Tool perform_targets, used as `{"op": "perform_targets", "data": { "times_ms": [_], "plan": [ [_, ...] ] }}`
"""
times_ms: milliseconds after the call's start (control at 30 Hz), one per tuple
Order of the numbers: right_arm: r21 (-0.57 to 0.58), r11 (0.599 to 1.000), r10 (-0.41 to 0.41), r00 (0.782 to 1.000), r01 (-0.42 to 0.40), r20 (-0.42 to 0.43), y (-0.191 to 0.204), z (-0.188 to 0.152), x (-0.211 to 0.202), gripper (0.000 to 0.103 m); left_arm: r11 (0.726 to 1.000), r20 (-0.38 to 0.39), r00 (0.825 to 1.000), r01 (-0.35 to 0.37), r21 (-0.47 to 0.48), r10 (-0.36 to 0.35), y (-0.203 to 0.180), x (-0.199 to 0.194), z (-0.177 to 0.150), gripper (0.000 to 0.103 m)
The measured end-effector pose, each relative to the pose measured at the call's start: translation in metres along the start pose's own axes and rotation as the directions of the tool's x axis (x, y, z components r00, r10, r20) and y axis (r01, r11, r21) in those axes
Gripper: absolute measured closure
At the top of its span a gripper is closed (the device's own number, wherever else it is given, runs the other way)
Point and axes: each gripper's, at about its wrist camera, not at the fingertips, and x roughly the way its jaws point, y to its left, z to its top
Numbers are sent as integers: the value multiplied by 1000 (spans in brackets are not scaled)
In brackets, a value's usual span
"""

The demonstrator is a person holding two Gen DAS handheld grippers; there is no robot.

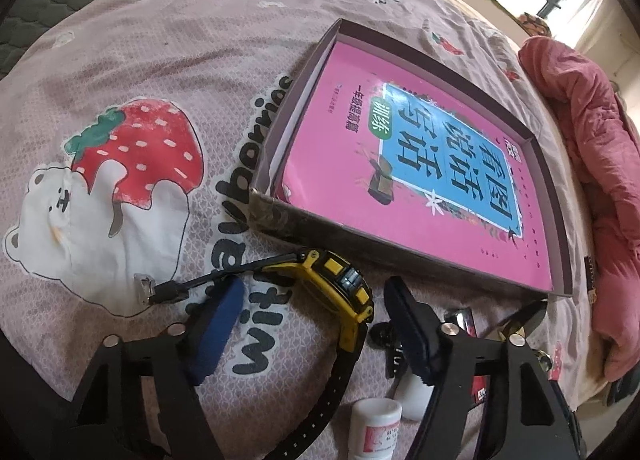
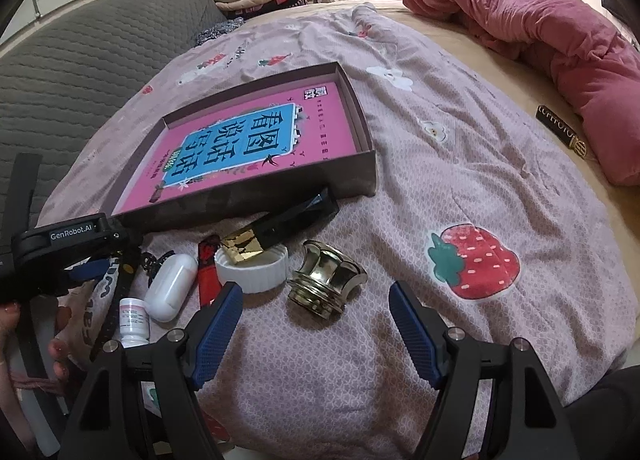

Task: Organize rigid objects
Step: 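Move the left tool onto the yellow watch while the right tool reaches the brass knob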

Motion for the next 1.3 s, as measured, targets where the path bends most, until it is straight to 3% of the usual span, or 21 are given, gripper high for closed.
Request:
{"op": "perform_targets", "data": {
  "times_ms": [67,233,400,600,1133,1300],
  "plan": [
    [25,1000,-1,1000,1,-3,-5,2,1,28,1000,8,1000,7,-6,-7,3,0,0,39],
    [131,991,40,999,-37,-22,-23,5,5,30,1000,19,1000,17,21,-17,4,2,0,44],
    [199,977,90,995,-82,-31,-34,6,13,40,997,33,999,-14,79,11,-3,6,-2,45],
    [188,976,119,992,-108,-43,-26,9,21,56,993,44,999,-33,110,29,-7,11,-2,45],
    [206,967,164,985,-149,-58,-26,12,34,56,986,65,995,-81,148,72,-15,21,-4,45],
    [183,972,158,987,-148,-40,-25,14,29,56,989,64,997,-62,136,53,-12,18,-4,46]
  ]
}}
